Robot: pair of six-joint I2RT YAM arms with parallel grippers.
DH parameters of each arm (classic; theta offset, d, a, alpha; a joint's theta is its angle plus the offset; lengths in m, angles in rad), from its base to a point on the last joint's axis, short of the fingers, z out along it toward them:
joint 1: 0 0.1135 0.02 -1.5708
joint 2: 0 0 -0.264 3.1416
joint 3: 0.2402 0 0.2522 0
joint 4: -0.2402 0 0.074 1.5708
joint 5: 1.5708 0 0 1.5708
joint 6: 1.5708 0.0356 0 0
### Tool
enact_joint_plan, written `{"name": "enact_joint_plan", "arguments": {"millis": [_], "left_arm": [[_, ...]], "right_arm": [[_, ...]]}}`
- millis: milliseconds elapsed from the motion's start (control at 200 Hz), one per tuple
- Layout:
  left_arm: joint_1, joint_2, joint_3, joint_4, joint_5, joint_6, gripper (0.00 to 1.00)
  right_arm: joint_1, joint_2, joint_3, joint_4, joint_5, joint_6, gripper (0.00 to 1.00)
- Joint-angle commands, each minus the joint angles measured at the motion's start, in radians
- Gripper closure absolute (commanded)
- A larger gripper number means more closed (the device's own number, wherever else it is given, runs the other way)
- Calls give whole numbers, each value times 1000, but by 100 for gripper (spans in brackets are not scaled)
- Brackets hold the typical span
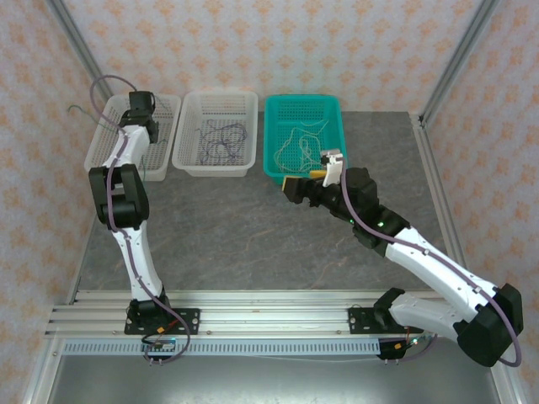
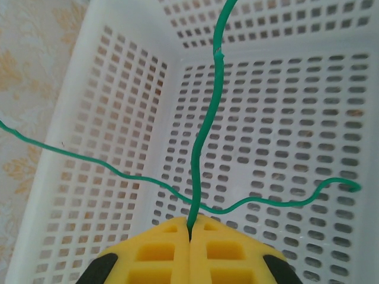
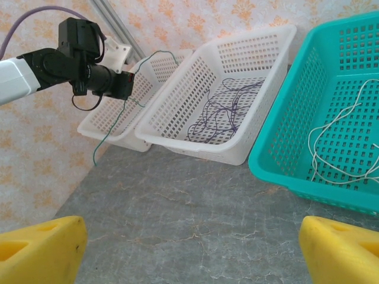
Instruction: Untangle the cables
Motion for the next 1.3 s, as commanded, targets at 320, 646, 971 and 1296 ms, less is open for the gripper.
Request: {"name": "enact_joint_plan", "arguments": {"millis": [320,646,971,1296], "left_arm": [[38,-64,120,-124,-63,-195,33],[-12,-587,-148,-75,220,-582,2],[-277,-1181,-898,158,178,-698,0],[-403,-1407,-1495,564,-38,-573,0]], "right_arm": [[0,-23,-14,19,1,12,7],[-28,-11,-3,-87,351,-32,6],[-339,15,-107,-91,573,-128,4],[-503,274,-411,485,641,-253,1]]}}
